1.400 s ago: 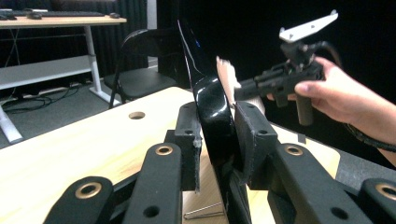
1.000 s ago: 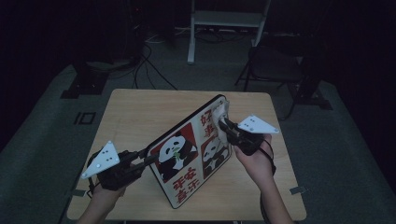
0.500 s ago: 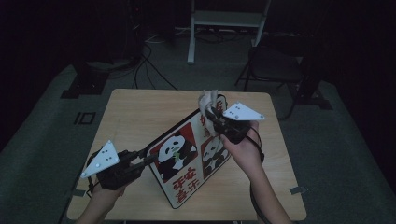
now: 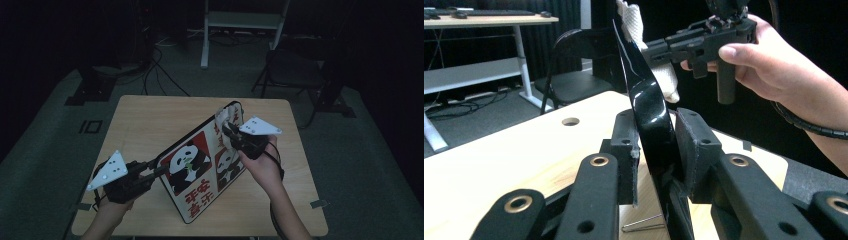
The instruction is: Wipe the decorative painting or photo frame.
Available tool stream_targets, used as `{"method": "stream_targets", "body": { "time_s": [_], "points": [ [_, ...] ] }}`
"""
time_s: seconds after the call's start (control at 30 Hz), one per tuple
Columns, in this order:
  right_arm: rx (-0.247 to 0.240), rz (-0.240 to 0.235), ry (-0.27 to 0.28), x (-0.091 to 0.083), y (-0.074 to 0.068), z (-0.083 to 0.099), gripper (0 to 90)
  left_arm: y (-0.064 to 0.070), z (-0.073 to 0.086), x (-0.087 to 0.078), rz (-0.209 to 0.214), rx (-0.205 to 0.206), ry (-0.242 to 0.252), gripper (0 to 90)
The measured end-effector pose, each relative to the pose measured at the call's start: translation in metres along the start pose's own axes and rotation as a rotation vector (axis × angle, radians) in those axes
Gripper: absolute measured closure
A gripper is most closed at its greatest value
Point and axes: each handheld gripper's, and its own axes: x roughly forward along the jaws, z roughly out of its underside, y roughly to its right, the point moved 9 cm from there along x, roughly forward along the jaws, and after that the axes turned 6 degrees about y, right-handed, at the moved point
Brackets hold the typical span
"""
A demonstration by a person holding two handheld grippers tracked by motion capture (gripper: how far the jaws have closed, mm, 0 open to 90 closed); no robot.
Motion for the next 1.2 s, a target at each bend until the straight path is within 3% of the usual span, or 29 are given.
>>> {"method": "stream_targets", "body": {
  "time_s": [0.3,0.83,1.2],
  "points": [
    [-0.004,-0.001,-0.043,0.0,0.0,0.021,79.5,0.0,0.0,0.0,0.0,-0.002,0.001,72.9],
    [0.034,0.0,-0.113,-0.001,0.002,0.063,79.5,0.0,0.001,0.001,-0.001,-0.005,0.002,72.4],
    [0.062,-0.003,-0.192,-0.003,0.002,0.104,79.5,0.0,0.0,0.001,-0.002,-0.003,0.002,72.3]
  ]
}}
